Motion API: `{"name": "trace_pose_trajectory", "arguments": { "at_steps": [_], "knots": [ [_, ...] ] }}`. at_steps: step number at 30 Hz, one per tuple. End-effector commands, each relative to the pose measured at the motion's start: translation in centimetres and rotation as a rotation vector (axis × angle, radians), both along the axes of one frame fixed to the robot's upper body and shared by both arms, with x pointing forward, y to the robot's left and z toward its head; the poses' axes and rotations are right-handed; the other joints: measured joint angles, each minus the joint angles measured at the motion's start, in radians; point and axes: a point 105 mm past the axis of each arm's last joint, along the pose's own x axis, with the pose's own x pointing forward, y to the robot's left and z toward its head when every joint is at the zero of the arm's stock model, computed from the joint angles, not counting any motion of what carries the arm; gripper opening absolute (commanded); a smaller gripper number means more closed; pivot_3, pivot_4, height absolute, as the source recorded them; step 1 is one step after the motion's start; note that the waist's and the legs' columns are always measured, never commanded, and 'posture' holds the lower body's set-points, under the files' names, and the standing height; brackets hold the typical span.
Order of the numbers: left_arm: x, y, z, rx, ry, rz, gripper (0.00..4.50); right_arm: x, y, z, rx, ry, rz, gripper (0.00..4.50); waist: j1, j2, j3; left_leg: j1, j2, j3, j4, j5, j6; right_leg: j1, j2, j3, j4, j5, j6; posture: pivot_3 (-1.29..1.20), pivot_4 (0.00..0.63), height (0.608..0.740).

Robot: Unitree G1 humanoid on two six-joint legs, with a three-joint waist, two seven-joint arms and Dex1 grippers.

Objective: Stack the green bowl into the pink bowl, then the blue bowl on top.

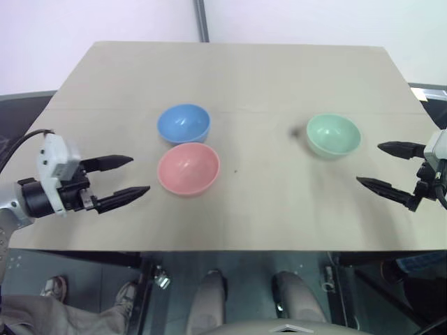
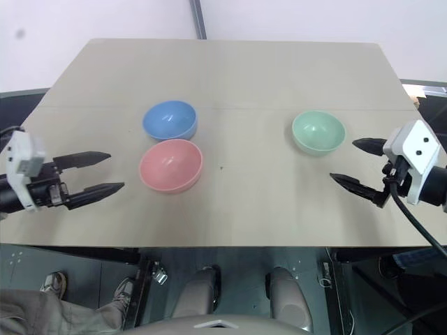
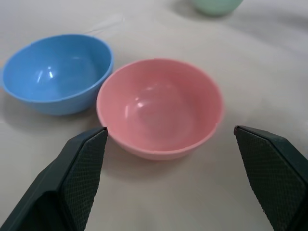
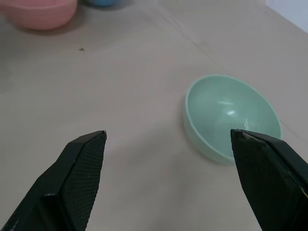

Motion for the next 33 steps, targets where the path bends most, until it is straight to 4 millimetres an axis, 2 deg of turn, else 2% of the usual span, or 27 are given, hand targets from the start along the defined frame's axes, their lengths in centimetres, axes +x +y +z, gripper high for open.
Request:
{"name": "trace_pose_trajectory", "arguments": {
  "at_steps": [1, 4, 7, 11, 17, 20, 23, 24, 25, 27, 28, 33],
  "knots": [
    [0.6, -2.2, 0.9, 0.101, -0.078, -0.025, 4.44, -0.9, 2.5, 0.7, 0.032, -0.025, 0.13, 4.5, 0.001, 0.0, 0.0, 0.0, 0.0, 0.0, 0.0, 0.0, 0.0, 0.0, 0.0, 0.0, 0.0, 0.0, 0.0, 0.0, 0.15, 0.74],
    [0.5, -4.4, 0.0, 0.286, -0.046, -0.139, 4.44, -1.0, 4.3, -0.1, 0.031, -0.013, 0.2, 4.5, 0.0, -0.002, 0.001, 0.0, 0.0, 0.0, 0.001, 0.0, 0.0, 0.0, 0.0, 0.0, 0.001, -0.001, 0.003, 0.0, 0.15, 0.74],
    [1.1, -5.0, 0.0, 0.368, -0.073, -0.164, 4.44, -1.1, 5.0, -0.7, 0.013, -0.006, 0.23, 4.5, 0.0, -0.002, 0.001, 0.0, 0.0, 0.0, 0.001, 0.0, 0.0, 0.0, 0.0, 0.0, 0.002, -0.001, 0.003, 0.0, 0.15, 0.74],
    [1.3, -5.2, -1.3, 0.597, -0.085, -0.242, 4.44, -1.2, 5.4, -1.1, 0.016, -0.008, 0.238, 4.5, -0.002, -0.001, 0.002, 0.001, 0.0, 0.0, 0.001, 0.0, 0.0, 0.0, 0.0, 0.0, 0.002, -0.001, 0.002, 0.0, 0.15, 0.74],
    [1.8, -6.3, -2.5, 0.755, -0.112, -0.335, 4.44, -2.0, 5.3, -1.7, -0.025, -0.007, 0.27, 4.5, 0.003, -0.002, 0.002, 0.0, 0.0, 0.0, 0.001, 0.0, 0.0, 0.0, 0.0, 0.0, 0.002, -0.001, 0.002, 0.0, 0.15, 0.74],
    [1.7, -7.1, -3.1, 0.782, -0.114, -0.394, 3.57, -2.5, 5.3, -1.5, -0.025, -0.026, 0.295, 4.5, 0.001, -0.002, 0.002, 0.0, 0.0, 0.0, 0.002, 0.0, 0.0, 0.0, 0.001, 0.0, 0.003, -0.001, 0.003, 0.0, 0.15, 0.74],
    [2.0, -7.3, -3.2, 0.792, -0.121, -0.394, 1.94, -2.6, 5.3, -1.4, -0.025, -0.034, 0.292, 4.5, -0.001, -0.002, 0.002, 0.0, 0.0, 0.0, 0.002, 0.0, 0.0, 0.0, 0.001, 0.001, 0.004, -0.001, 0.003, 0.0, 0.15, 0.74],
    [2.0, -7.3, -3.3, 0.797, -0.118, -0.401, 1.72, -2.6, 5.3, -1.4, -0.027, -0.035, 0.289, 4.5, 0.0, -0.002, 0.002, 0.001, 0.0, 0.0, 0.002, 0.0, 0.0, 0.0, 0.001, 0.0, 0.004, -0.001, 0.003, 0.0, 0.15, 0.74],
    [2.0, -7.3, -3.4, 0.801, -0.115, -0.406, 1.15, -2.6, 5.3, -1.5, -0.028, -0.037, 0.287, 4.5, 0.0, -0.002, 0.002, 0.001, 0.0, 0.0, 0.002, 0.0, 0.0, 0.0, 0.001, 0.0, 0.005, -0.001, 0.003, 0.0, 0.15, 0.74],
    [2.0, -7.6, -3.7, 0.795, -0.112, -0.426, 0.32, -2.5, 5.3, -1.5, -0.026, -0.045, 0.279, 4.5, 0.0, -0.002, 0.002, 0.001, 0.0, 0.0, 0.003, 0.0, 0.0, 0.0, 0.001, 0.0, 0.005, -0.001, 0.003, 0.0, 0.15, 0.74],
    [2.1, -7.7, -3.8, 0.795, -0.111, -0.435, 0.15, -2.5, 5.3, -1.5, -0.027, -0.049, 0.276, 4.5, 0.0, -0.002, 0.002, 0.0, 0.0, 0.0, 0.003, 0.0, 0.0, 0.0, 0.001, 0.001, 0.005, -0.001, 0.003, 0.0, 0.15, 0.74],
    [2.5, -9.1, -4.1, 0.772, -0.144, -0.509, 0.15, -2.2, 5.3, -1.5, -0.032, -0.07, 0.26, 4.5, 0.003, -0.002, 0.002, 0.0, 0.0, 0.0, 0.004, 0.0, 0.0, 0.0, 0.001, 0.0, 0.005, -0.001, 0.003, 0.0, 0.15, 0.74]
  ]
}}
